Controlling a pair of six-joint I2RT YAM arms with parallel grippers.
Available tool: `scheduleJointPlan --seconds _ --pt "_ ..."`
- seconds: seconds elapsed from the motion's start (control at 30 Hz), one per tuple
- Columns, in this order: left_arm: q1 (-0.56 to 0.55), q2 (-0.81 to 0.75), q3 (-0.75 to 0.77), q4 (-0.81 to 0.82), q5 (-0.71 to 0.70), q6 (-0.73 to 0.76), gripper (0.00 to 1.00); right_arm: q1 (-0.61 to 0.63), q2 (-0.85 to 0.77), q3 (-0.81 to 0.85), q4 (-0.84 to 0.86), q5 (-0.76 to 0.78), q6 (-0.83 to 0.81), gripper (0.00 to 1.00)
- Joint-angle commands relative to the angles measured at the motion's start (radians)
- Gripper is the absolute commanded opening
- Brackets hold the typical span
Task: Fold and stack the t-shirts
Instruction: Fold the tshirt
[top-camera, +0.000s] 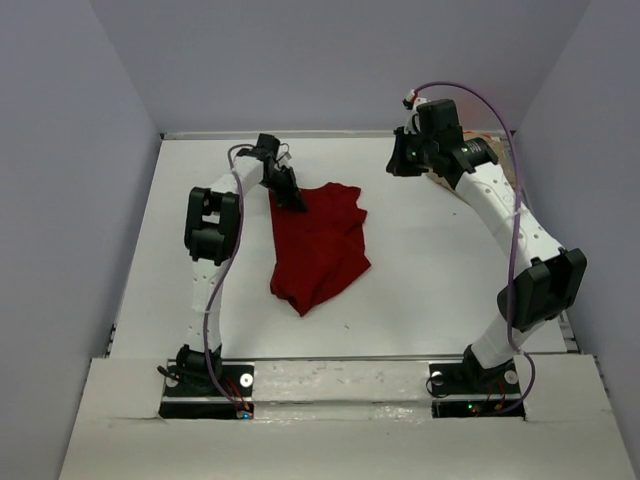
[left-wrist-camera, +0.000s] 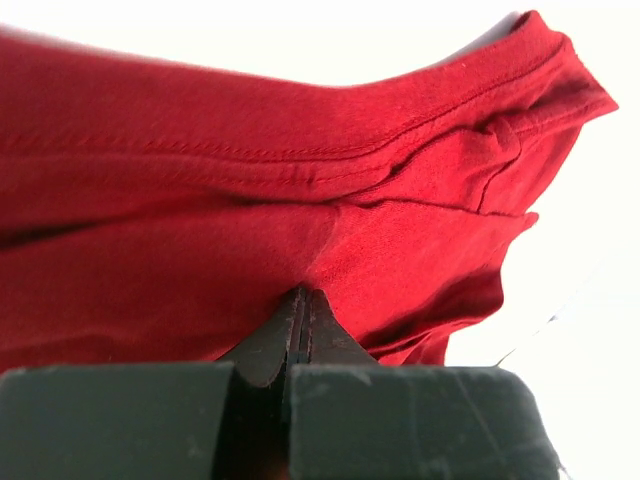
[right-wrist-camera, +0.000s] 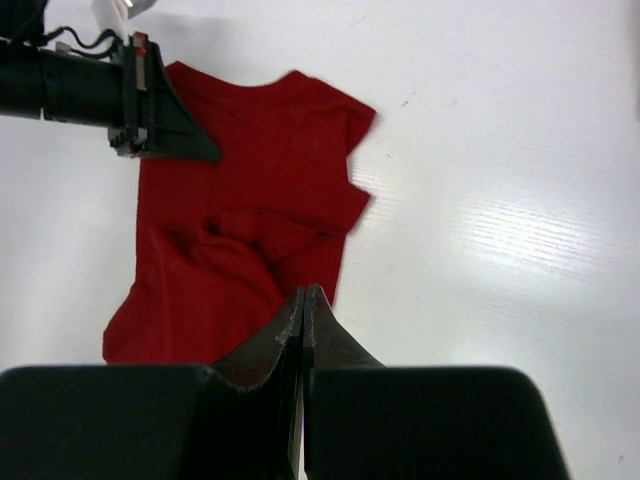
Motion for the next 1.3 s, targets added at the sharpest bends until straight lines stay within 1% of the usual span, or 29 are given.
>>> scheduleJointPlan --seconds 0.0,0.03,0.17,0.27,0.3,0.33,0.47,0.63,0.77,0.87,1.03,1.27 --pt "0.052 0.013 -0.03 -0.047 -0.125 0.051 0.0 0.002 0.006 0.009 0.02 -0.037 -0.011 0.0" --pt "0.06 0.021 0.006 -0.056 -0.128 0.055 0.0 0.002 0.012 0.002 0.021 -0.055 -0.011 0.0" --pt "0.059 0.05 0.068 -0.066 -0.099 0.056 0.0 0.002 0.04 -0.023 0.027 -0.081 -0.025 0.0" --pt "0.054 0.096 0.164 -0.09 -0.084 0.052 0.0 0.002 0.075 -0.032 0.029 -0.092 -0.034 0.0" --pt "0.051 0.129 0.234 -0.115 -0.078 0.054 0.0 0.002 0.089 -0.03 0.032 -0.097 -0.032 0.0" --pt "0.046 0.146 0.255 -0.118 -0.066 0.055 0.0 0.002 0.089 -0.03 0.037 -0.103 -0.034 0.0" --pt "0.019 0.16 0.255 -0.075 -0.029 0.037 0.0 0.002 0.129 -0.008 0.041 -0.124 -0.035 0.0" --pt "-0.047 0.191 0.257 -0.06 -0.013 0.046 0.0 0.002 0.147 0.008 0.05 -0.147 -0.043 0.0" --pt "-0.082 0.214 0.263 -0.024 0.034 0.042 0.0 0.002 0.167 0.0 0.061 -0.19 -0.052 0.0" --pt "-0.105 0.212 0.299 -0.023 0.011 0.045 0.0 0.002 0.191 -0.004 0.066 -0.205 -0.063 0.0" --pt "-0.102 0.189 0.333 -0.027 -0.019 0.04 0.0 0.002 0.228 -0.034 0.099 -0.228 -0.071 0.0" --pt "-0.053 0.215 0.347 -0.029 -0.021 0.026 0.0 0.002 0.294 0.005 0.084 -0.275 -0.054 0.0"
